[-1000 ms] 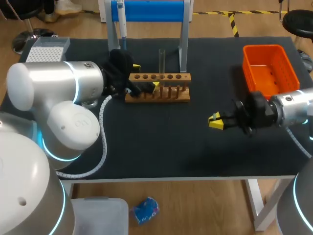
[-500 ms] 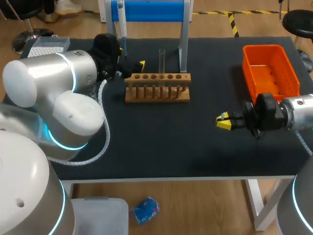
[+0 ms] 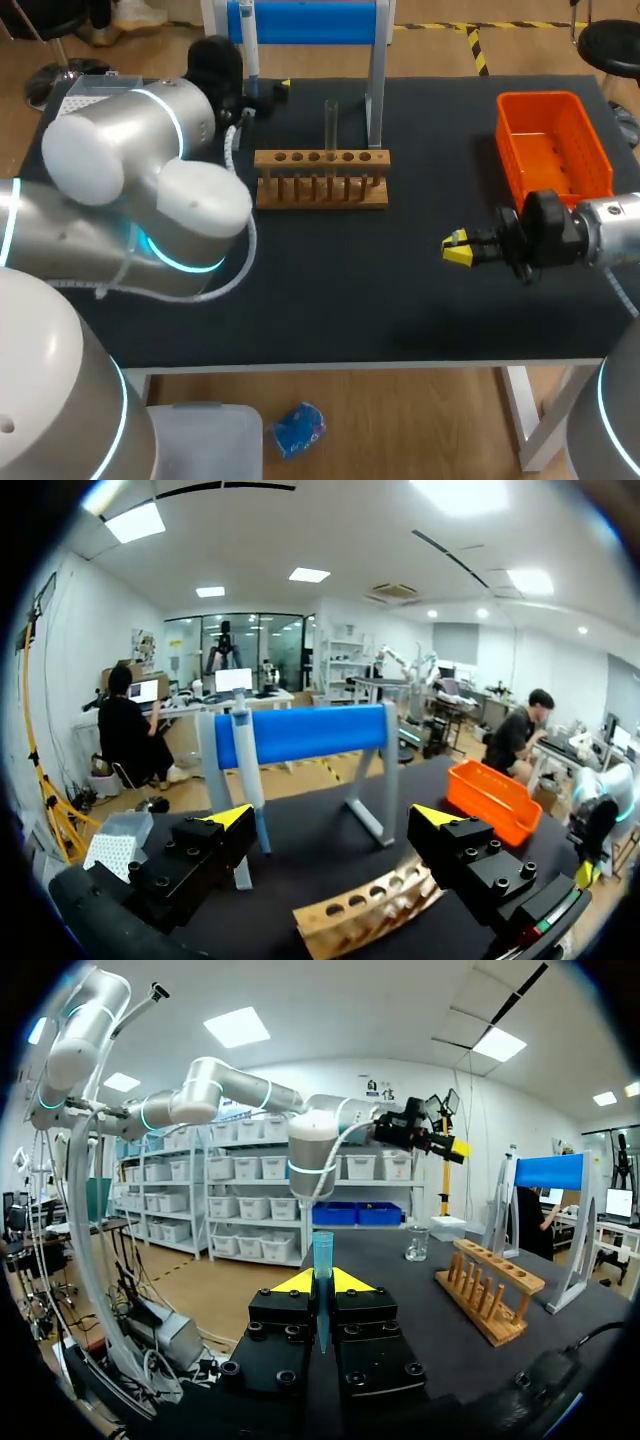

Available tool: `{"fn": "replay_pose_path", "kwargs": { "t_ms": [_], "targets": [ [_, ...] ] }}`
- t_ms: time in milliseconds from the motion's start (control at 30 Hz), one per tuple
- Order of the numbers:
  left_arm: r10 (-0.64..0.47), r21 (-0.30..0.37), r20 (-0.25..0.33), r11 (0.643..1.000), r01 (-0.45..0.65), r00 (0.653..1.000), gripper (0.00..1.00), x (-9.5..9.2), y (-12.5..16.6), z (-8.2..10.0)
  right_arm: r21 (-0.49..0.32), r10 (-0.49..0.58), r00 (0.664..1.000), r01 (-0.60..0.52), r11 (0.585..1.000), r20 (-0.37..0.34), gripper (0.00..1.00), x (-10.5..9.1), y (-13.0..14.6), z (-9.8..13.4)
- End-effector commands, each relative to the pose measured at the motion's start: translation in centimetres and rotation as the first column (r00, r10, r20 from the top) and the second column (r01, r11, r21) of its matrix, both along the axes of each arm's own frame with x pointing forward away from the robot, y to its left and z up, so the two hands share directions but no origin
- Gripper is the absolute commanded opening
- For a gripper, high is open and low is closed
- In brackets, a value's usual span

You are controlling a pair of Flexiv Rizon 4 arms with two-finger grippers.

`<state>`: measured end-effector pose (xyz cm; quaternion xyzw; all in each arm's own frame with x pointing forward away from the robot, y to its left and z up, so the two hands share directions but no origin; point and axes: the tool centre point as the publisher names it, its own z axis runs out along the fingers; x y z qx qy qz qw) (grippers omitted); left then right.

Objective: Invert the test tube, pick up the pipette, mount the tip to pipette, aspirate from beaker and dispense into the tube, eject the tip, return the pipette, and cap with the stopper.

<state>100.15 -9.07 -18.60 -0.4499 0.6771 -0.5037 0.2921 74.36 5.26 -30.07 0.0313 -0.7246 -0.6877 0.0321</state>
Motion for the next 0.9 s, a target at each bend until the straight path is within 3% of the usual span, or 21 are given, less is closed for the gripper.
{"fn": "replay_pose_path", "kwargs": {
  "t_ms": [33,167,800,900],
  "targets": [
    [0.061,-0.003,0.02,0.998,-0.061,0.998,1.0,2.6,-0.4,-0.1,-0.001,-0.001,1.0,0.001,1.0,0.0,0.0,-0.1,-0.1,0.1],
    [0.131,0.013,0.019,0.991,-0.131,0.991,1.0,4.5,0.0,0.0,-0.001,-0.001,1.0,0.001,1.0,0.0,0.0,-0.1,-0.1,0.1],
    [0.131,0.013,0.019,0.991,-0.131,0.991,1.0,4.5,0.0,0.0,-0.001,-0.001,1.0,0.001,1.0,0.0,0.0,-0.1,-0.1,0.1],
    [0.154,0.003,0.01,0.988,-0.154,0.988,1.0,5.6,0.4,-0.3,-0.001,-0.001,1.0,0.001,1.0,0.0,0.0,-0.1,-0.1,0.1]
  ]
}}
